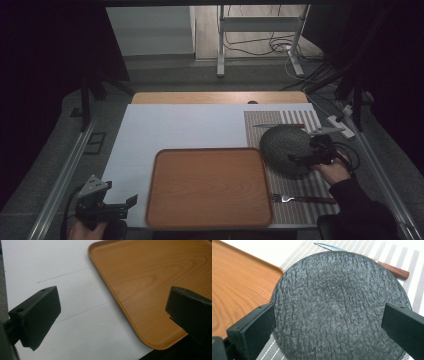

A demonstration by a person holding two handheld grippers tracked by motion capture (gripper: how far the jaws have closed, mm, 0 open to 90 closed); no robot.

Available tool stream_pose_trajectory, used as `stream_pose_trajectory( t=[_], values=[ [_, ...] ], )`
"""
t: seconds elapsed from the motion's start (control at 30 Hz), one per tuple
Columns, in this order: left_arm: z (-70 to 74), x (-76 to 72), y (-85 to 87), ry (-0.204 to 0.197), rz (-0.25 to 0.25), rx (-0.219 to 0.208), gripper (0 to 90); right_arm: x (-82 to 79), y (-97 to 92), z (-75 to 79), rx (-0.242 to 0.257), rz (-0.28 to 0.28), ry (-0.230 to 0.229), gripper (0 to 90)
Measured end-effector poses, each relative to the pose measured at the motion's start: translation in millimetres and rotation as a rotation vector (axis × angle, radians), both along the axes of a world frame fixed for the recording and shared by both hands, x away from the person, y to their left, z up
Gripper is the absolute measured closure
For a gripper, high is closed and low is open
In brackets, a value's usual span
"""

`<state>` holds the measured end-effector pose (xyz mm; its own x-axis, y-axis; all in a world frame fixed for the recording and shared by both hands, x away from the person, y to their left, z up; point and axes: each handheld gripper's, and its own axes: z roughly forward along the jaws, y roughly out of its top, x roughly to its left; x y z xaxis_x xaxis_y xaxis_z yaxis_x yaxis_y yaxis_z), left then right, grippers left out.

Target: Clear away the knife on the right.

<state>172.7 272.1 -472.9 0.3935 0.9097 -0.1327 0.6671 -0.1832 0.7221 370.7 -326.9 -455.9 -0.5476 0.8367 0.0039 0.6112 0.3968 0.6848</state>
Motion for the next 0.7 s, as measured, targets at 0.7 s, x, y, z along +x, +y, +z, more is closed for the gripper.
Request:
stream_pose_trajectory(
  t=[0.7],
  values=[
    [-0.1, 0.4, -0.4, 0.003, -0.002, 0.004, 0.7, 47.2, 1.3, -5.5, -0.021, -0.024, 0.018, 0.0]
  ],
)
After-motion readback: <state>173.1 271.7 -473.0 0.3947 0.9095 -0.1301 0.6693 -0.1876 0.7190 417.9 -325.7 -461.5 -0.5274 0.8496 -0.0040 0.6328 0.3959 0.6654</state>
